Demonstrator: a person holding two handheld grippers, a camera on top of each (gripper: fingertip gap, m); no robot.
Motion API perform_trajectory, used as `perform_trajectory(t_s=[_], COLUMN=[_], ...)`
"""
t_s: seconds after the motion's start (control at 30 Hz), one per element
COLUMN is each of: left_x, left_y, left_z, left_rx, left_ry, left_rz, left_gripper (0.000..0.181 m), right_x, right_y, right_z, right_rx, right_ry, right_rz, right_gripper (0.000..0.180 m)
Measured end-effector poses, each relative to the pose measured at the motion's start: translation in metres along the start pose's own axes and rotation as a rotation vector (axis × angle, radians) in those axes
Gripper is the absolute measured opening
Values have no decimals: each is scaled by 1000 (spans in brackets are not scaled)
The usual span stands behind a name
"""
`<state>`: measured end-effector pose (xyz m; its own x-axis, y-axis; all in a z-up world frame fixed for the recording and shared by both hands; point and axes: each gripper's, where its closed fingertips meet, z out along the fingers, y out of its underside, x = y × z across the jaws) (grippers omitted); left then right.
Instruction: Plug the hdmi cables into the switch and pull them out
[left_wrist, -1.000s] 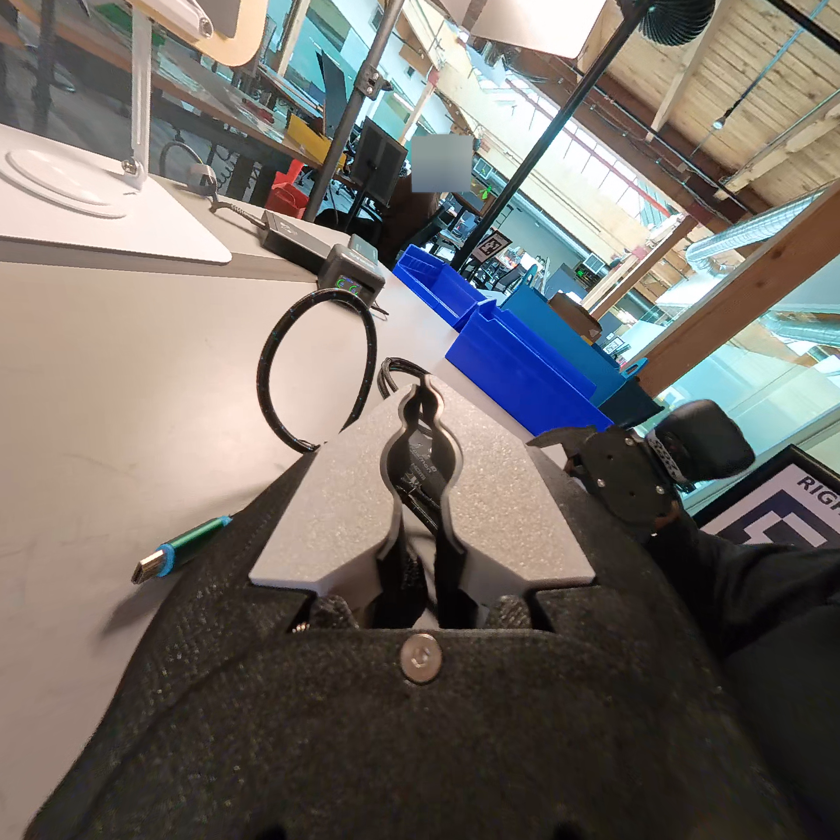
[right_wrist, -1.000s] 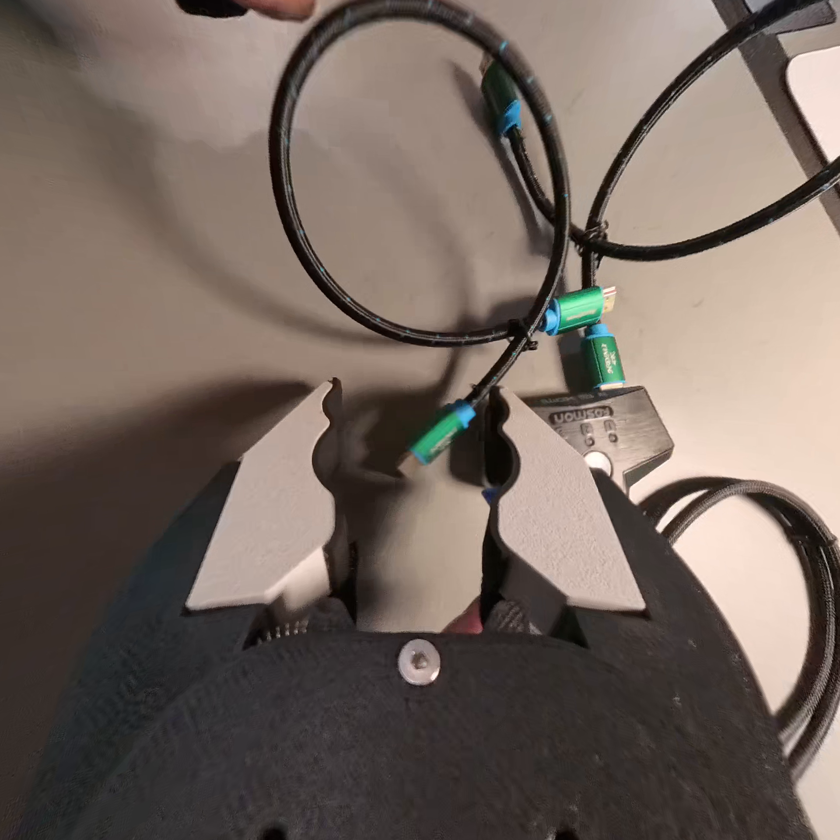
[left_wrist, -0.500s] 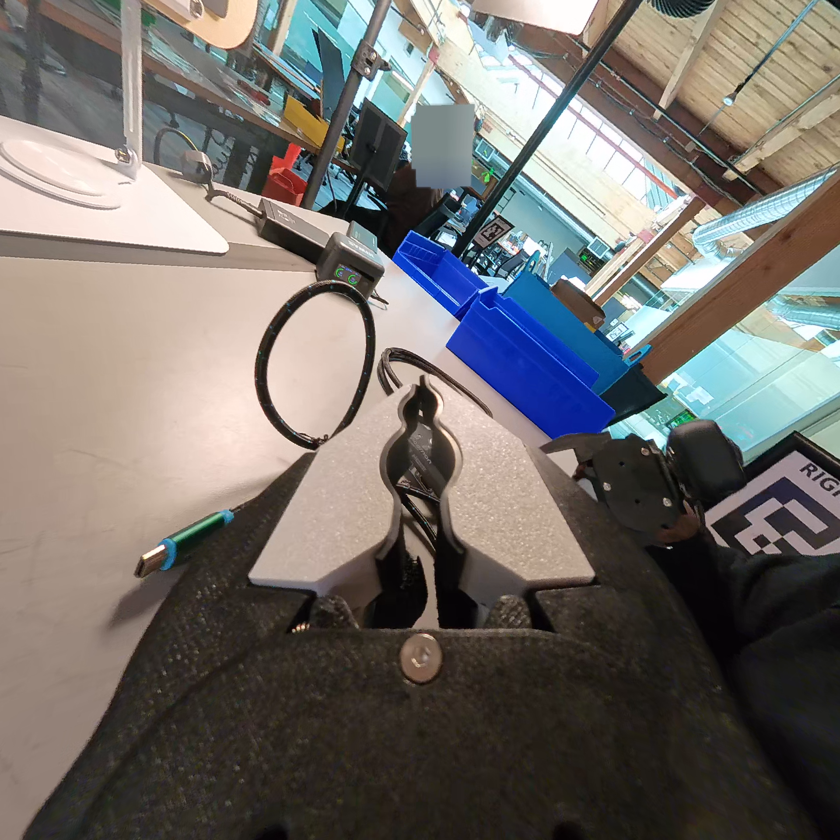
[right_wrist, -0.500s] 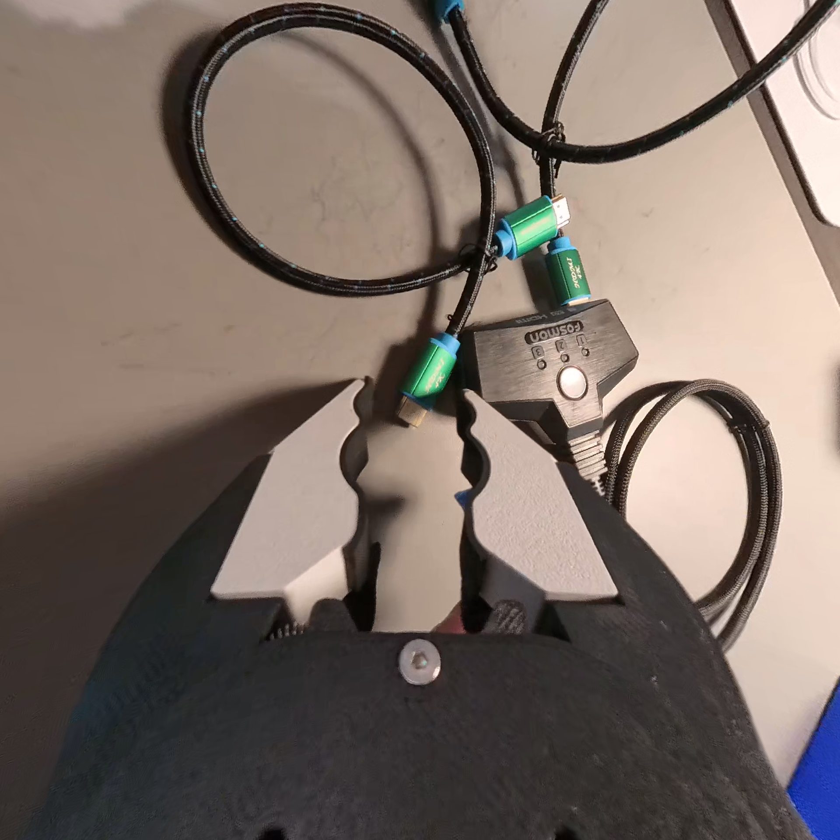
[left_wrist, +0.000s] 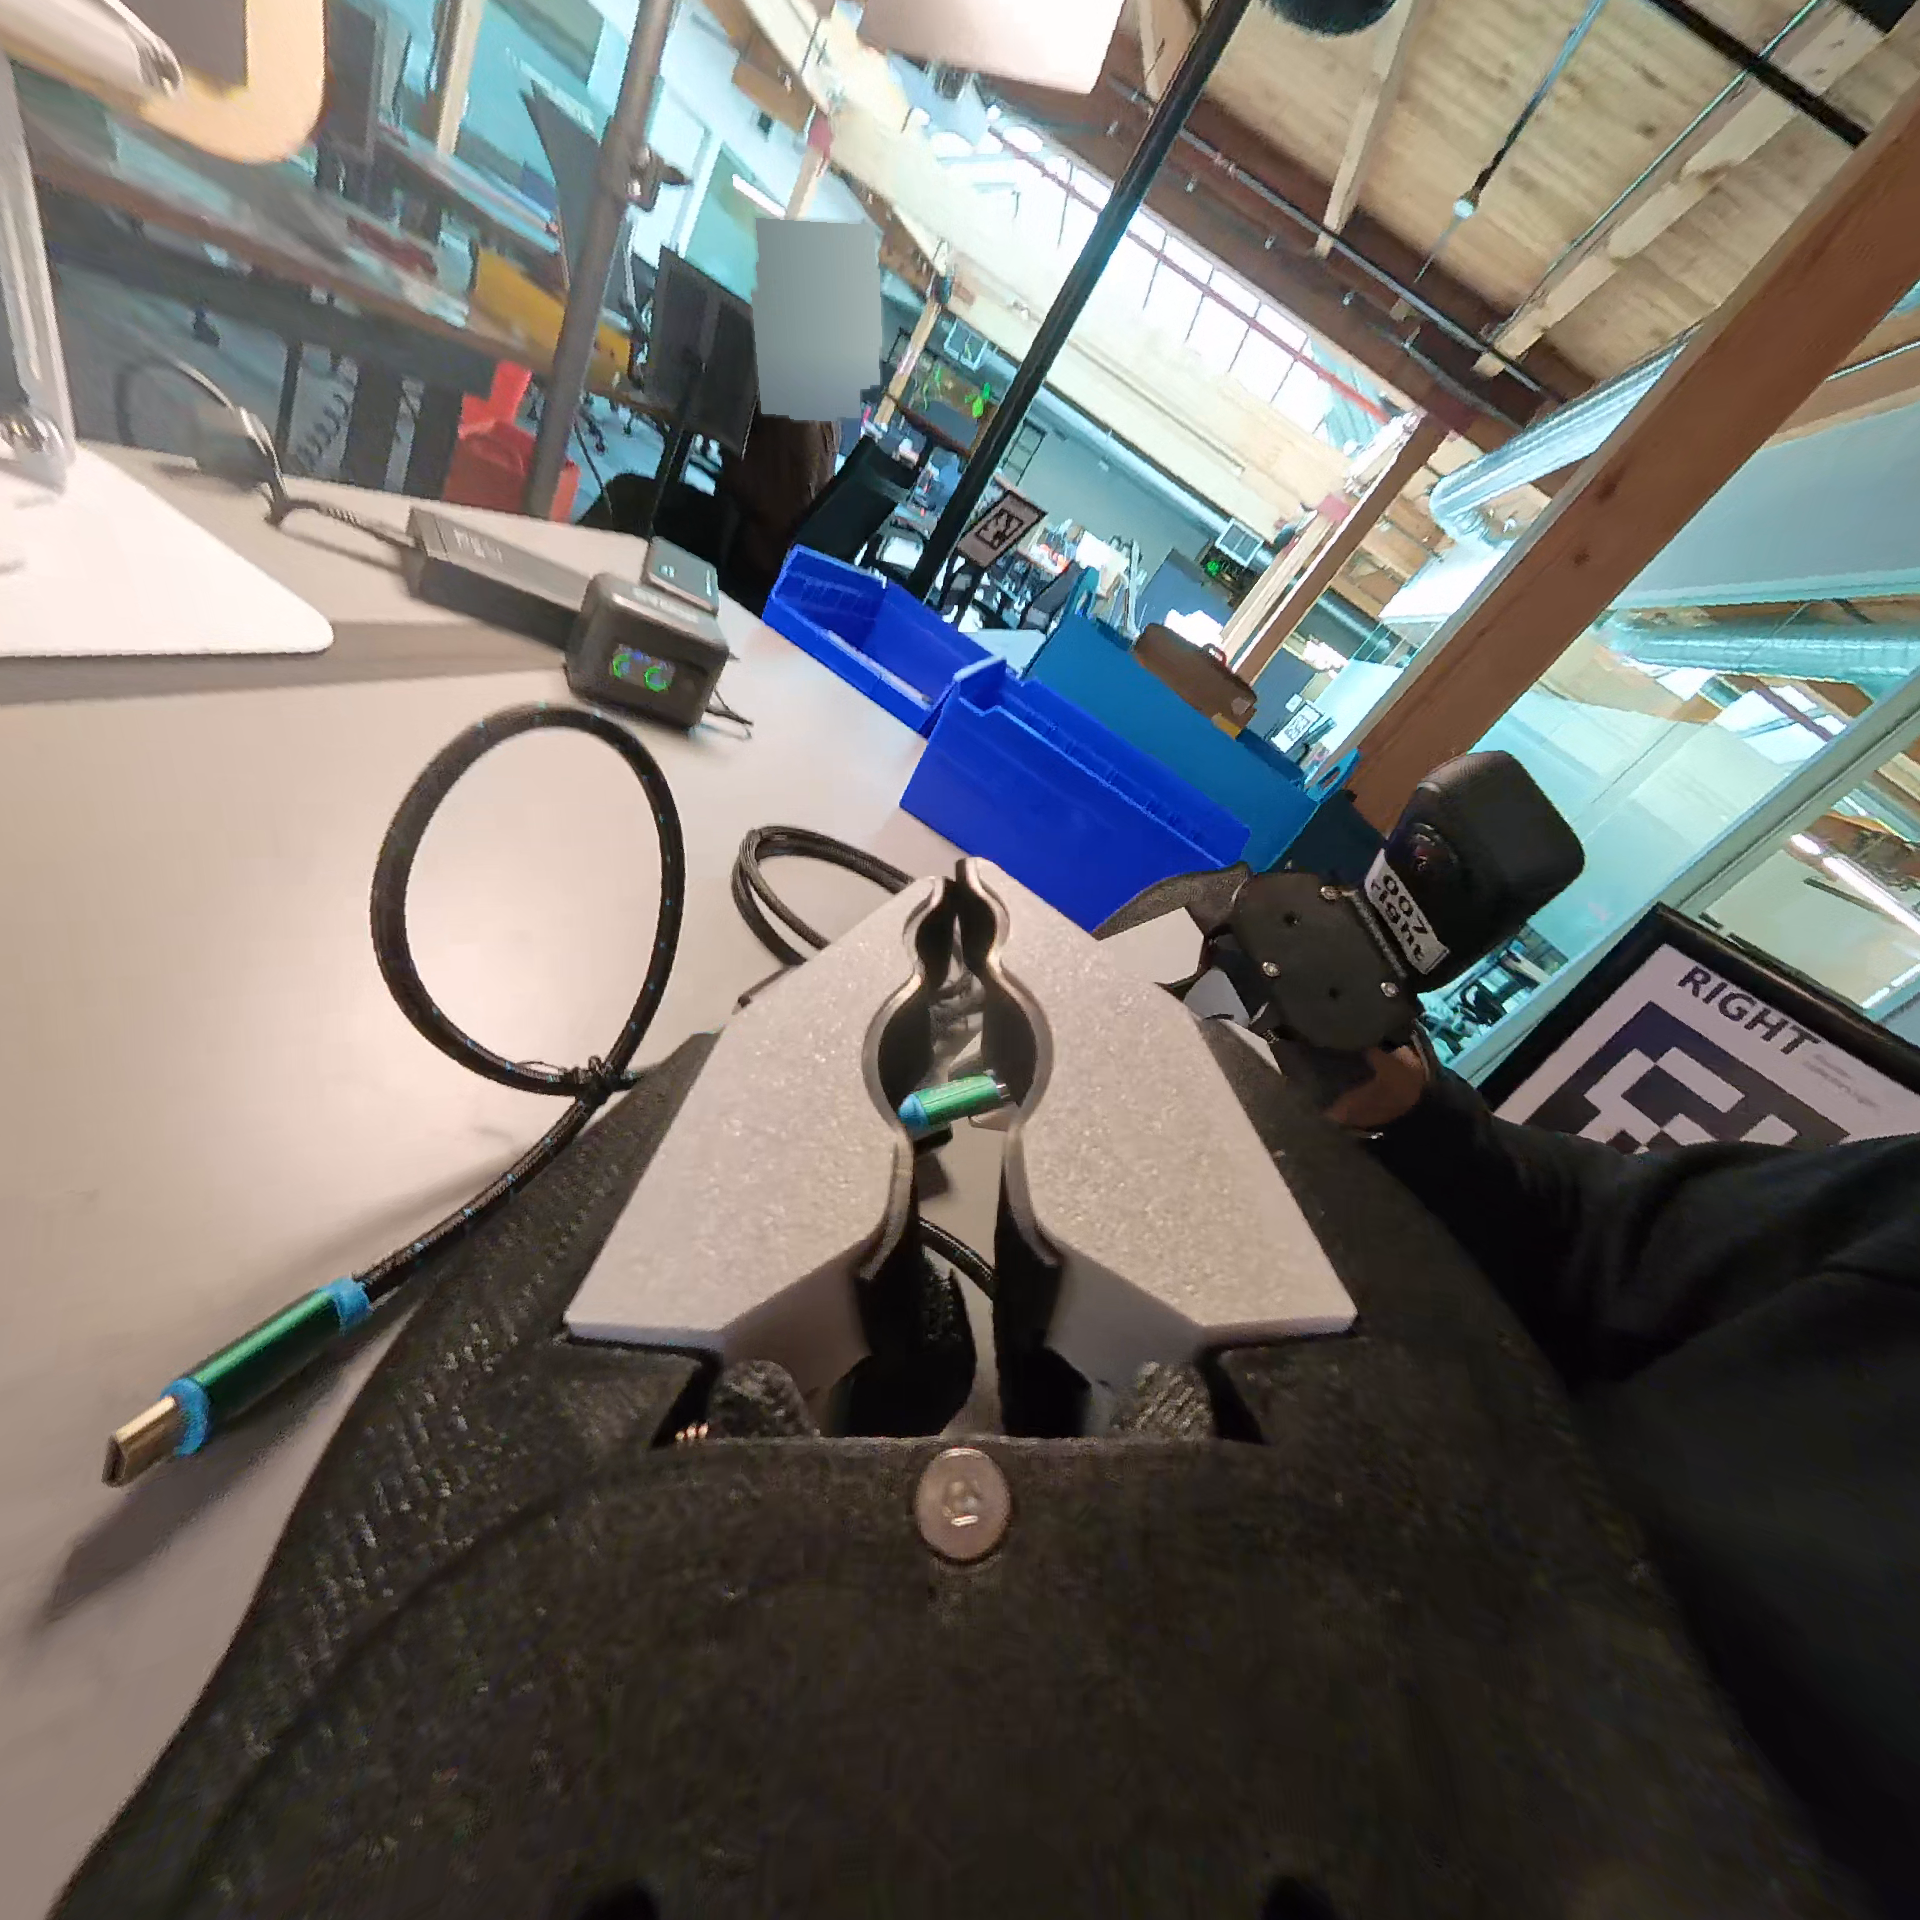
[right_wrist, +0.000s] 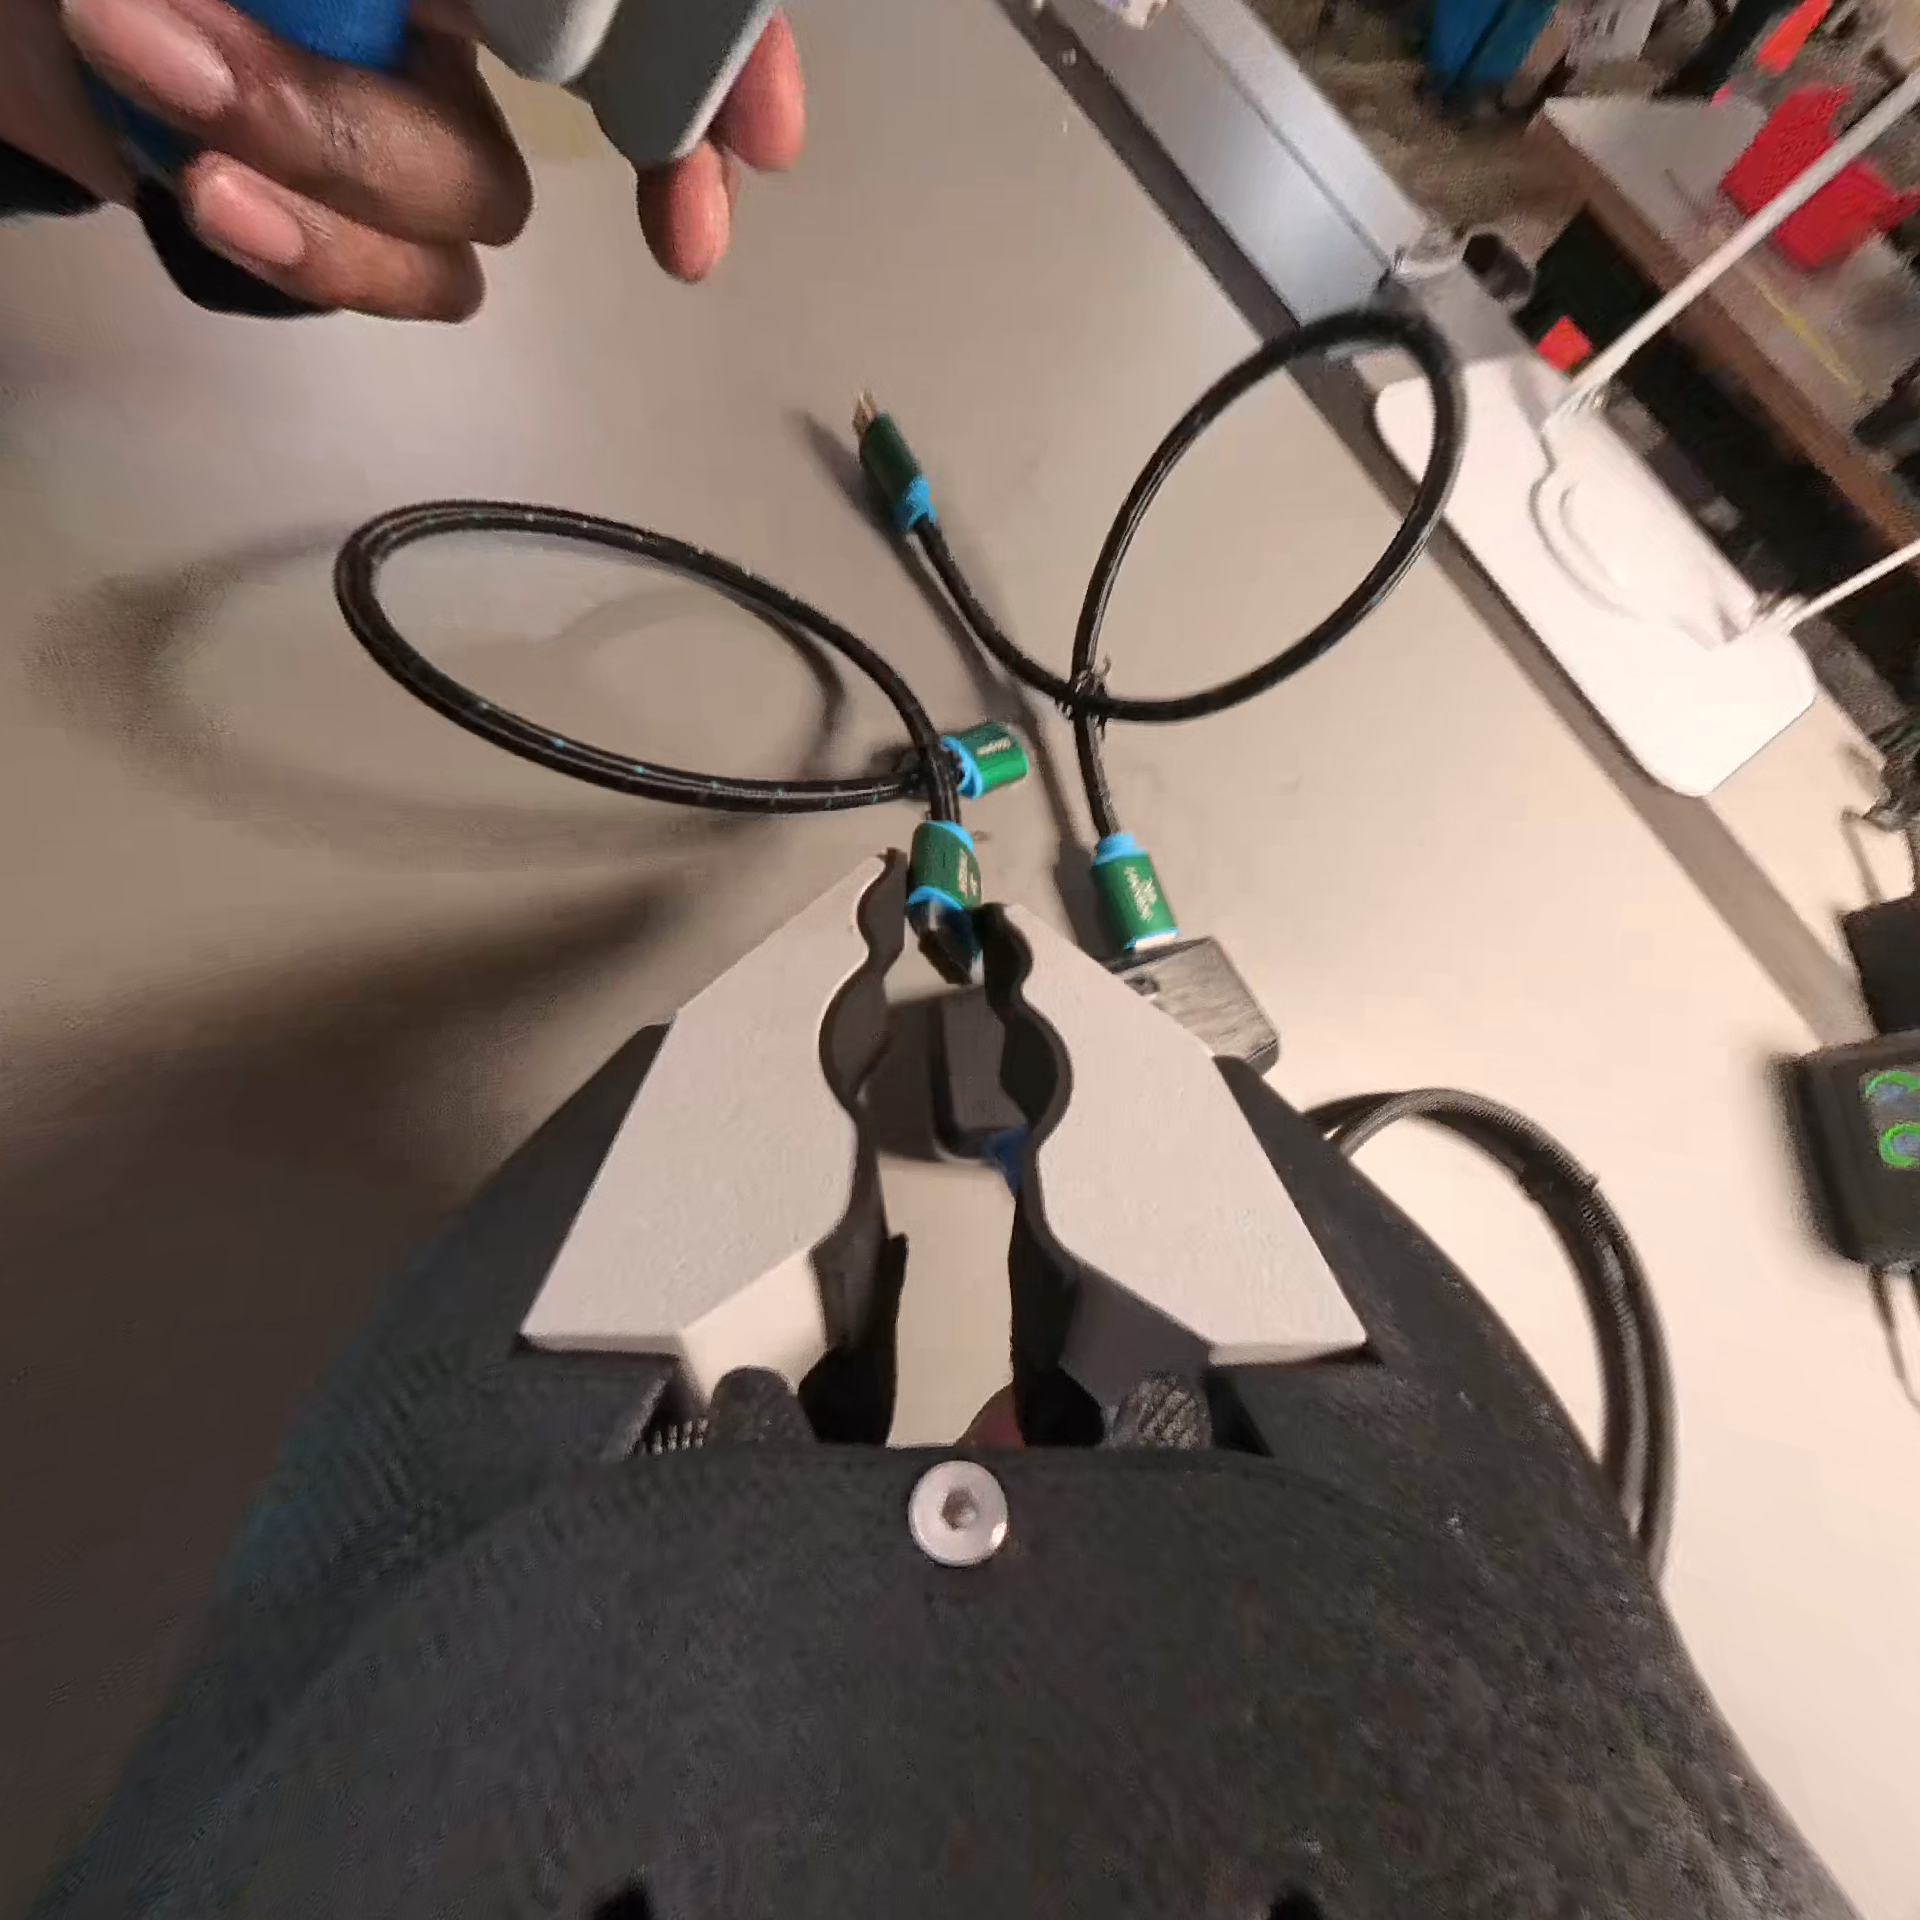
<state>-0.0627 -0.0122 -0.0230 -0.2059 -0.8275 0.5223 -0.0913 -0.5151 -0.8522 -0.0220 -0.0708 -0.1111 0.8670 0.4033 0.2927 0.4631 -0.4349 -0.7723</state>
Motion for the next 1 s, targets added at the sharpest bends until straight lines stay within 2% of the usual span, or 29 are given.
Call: perform_trajectory(t_s=[0.2,0.37,0.5,0.57,0.67,0.73,0.87,1.0], left_x=[-5,-21,-9,7,29,40,41,25], left_y=[-25,-62,-69,-53,-11,16,67,87], left_z=[-18,-48,-54,-42,-15,4,38,53], left_rx=[78,215,240,163,-20,-98,-212,-183], left_ry=[-50,-192,-112,18,210,280,242,132], left_rz=[84,200,229,183,-28,-161,-358,-438], left_gripper=[1,6,6,5,6,9,19,35], right_x=[27,51,62,66,64,61,58,54], right_y=[-27,-28,-20,-18,-17,-19,-28,-44], right_z=[-2,1,5,7,11,13,9,1], right_rx=[64,155,230,268,303,329,392,488], right_ry=[-42,-120,-198,-237,-286,-311,-354,-399], right_rz=[52,305,565,686,820,888,983,1014], right_gripper=[13,10,9,9,9,10,10,10])
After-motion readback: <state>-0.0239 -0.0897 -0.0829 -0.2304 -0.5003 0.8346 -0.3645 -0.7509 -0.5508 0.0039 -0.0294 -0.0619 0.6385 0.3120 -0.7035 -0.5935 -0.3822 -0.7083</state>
